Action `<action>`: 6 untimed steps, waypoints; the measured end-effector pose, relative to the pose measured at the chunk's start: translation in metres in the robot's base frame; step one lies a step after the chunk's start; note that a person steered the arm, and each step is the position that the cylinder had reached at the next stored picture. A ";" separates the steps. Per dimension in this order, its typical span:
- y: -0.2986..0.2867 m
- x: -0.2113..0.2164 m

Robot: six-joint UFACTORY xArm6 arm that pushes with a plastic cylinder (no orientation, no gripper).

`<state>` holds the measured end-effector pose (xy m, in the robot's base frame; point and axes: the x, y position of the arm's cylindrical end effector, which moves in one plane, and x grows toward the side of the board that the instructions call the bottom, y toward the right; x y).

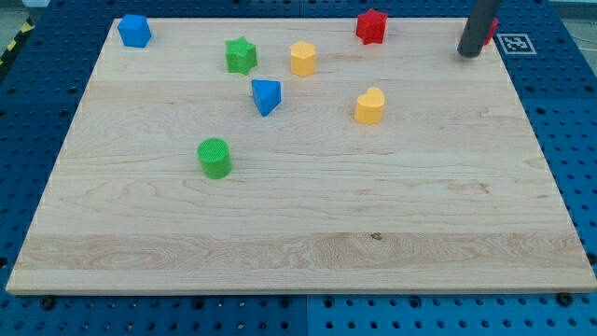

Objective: Move the green start towards the left corner of the board

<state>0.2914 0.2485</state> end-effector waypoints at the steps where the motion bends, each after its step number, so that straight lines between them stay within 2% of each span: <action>1: 0.000 0.030; 3: 0.000 0.056; 6: -0.007 0.064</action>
<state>0.3551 0.2415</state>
